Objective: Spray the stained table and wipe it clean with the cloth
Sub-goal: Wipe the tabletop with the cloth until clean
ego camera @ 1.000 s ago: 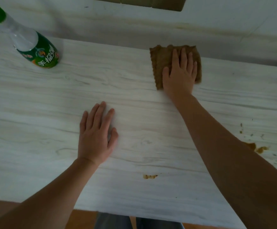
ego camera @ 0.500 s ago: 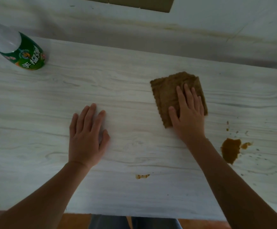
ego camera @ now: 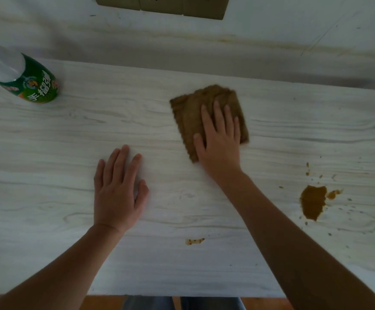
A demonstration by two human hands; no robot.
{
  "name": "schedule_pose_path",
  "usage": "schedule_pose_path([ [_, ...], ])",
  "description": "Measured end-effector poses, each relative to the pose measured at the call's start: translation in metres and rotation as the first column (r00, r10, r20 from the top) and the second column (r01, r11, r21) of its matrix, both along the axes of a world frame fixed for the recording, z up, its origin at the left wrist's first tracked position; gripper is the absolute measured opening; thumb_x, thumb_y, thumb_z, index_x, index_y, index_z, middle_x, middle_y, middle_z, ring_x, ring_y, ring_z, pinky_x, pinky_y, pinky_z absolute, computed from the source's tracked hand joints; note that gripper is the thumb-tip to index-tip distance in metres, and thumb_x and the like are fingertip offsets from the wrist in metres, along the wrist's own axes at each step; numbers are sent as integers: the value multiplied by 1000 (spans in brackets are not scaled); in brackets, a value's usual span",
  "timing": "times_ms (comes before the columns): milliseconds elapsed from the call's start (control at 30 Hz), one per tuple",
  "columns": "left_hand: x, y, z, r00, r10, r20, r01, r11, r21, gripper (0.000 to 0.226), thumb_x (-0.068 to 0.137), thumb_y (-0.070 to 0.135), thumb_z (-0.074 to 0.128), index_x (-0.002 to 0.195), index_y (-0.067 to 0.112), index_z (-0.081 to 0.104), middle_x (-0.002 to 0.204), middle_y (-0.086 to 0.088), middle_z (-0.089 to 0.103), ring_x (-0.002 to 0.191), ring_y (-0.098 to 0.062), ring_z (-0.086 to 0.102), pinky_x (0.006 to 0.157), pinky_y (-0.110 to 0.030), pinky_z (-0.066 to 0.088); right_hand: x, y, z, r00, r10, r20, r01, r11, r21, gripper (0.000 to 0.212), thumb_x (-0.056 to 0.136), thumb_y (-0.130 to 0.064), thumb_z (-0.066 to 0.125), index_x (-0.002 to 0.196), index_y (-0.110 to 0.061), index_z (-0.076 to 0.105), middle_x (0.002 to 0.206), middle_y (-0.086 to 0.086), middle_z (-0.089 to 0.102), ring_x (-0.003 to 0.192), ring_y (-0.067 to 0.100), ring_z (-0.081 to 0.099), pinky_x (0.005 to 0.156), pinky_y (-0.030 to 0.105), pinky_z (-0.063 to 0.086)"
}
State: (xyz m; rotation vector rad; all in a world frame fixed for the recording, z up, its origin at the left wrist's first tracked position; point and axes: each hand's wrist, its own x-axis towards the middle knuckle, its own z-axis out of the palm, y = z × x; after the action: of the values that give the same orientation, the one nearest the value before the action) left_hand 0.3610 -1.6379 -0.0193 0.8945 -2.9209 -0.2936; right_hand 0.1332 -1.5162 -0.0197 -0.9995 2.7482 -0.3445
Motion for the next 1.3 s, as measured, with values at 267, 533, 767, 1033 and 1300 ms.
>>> schedule_pose_path([
  [267,1,-2,-3,1000,4,-20,-4,1000,4,60,95,35,42,149,10,50,164,-17,36,153,-36,30,125,-57,20,-51,86,2,993,-121,-13,122,989,81,72,97,-53,35,161,-24,21,169,5,16,156,28,9,126,46,7],
  [533,0,0,-3,1000,3,-31,-3,1000,-9,59,94,33,44,148,10,51,162,-17,38,152,-35,31,125,-57,20,-86,-6,-1,959,-283,-24,284,954,91,69,99,-46,35,162,-22,19,170,8,10,156,32,6,126,48,1],
  [767,0,-1,-2,1000,-3,-4,3,1000,-5,60,97,35,41,150,11,48,164,-17,35,153,-36,30,125,-57,20,23,16,3,997,76,17,-76,997,9,66,100,-42,45,160,-23,25,169,5,17,157,27,9,127,46,5],
  [1033,-1,0,-2,1000,2,-18,-2,1000,-4,60,97,35,40,149,9,50,163,-18,36,153,-37,31,125,-58,21,-29,106,8,997,-74,2,73,991,112,72,97,-55,32,162,-25,18,170,2,14,157,24,8,127,42,7],
  [1300,-1,0,-1,1000,-1,-32,1,1000,-4,59,94,33,43,147,9,51,162,-19,37,151,-39,32,126,-57,19,-107,36,0,926,-376,-34,377,920,102,69,101,-47,33,162,-21,15,170,7,8,157,30,5,126,49,2],
])
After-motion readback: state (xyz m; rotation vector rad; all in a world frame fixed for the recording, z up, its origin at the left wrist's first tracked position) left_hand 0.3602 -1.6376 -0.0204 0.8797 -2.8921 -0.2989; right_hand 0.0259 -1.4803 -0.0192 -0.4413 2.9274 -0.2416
